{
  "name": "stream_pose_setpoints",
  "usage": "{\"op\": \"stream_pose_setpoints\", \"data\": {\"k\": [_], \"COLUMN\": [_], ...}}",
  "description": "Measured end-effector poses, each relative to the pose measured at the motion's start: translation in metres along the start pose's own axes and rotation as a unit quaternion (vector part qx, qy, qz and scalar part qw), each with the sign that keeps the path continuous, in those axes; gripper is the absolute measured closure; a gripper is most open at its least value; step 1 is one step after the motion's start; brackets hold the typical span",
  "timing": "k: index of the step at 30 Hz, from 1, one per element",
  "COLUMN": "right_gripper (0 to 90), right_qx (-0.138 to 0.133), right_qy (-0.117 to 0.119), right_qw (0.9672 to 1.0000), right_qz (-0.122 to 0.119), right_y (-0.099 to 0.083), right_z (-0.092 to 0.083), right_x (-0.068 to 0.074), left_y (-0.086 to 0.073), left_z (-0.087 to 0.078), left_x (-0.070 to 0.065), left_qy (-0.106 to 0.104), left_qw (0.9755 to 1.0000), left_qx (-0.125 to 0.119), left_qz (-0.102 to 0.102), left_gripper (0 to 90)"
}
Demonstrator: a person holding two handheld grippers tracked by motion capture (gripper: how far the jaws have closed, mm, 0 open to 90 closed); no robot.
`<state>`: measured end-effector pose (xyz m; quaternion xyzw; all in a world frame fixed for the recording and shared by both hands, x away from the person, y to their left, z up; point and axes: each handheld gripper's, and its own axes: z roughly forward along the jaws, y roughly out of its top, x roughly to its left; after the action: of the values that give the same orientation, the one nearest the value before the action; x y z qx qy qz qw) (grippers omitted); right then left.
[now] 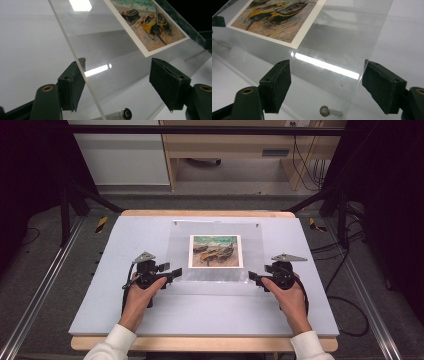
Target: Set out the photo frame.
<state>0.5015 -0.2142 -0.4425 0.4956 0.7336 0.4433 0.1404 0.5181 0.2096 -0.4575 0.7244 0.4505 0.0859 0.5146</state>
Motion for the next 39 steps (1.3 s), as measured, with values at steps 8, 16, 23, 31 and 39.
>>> {"op": "stream_pose_setpoints", "data": {"k": [8, 16, 23, 31, 39], "right_gripper": [30.3, 36.8, 40.2, 40.6, 40.9], "right_qx": [-0.006, -0.010, -0.010, -0.010, -0.011], "right_qy": [-0.018, -0.026, -0.036, -0.037, -0.042], "right_qw": [0.9995, 0.9990, 0.9983, 0.9981, 0.9977], "right_qz": [-0.025, -0.035, -0.046, -0.048, -0.051], "right_y": [-0.007, -0.012, -0.014, -0.011, -0.009], "right_z": [-0.011, -0.019, -0.023, -0.021, -0.019], "right_x": [0.007, 0.011, 0.015, 0.015, 0.016], "left_y": [-0.003, -0.007, -0.011, -0.013, -0.016], "left_z": [-0.008, -0.015, -0.019, -0.021, -0.023], "left_x": [-0.007, -0.012, -0.016, -0.016, -0.017], "left_qy": [0.009, 0.018, 0.026, 0.025, 0.029], "left_qw": [0.9997, 0.9995, 0.9992, 0.9993, 0.9991], "left_qx": [0.004, 0.002, 0.002, -0.002, -0.001], "left_qz": [0.022, 0.027, 0.032, 0.026, 0.031], "left_gripper": [32.7, 36.8, 38.3, 40.0, 40.4]}}
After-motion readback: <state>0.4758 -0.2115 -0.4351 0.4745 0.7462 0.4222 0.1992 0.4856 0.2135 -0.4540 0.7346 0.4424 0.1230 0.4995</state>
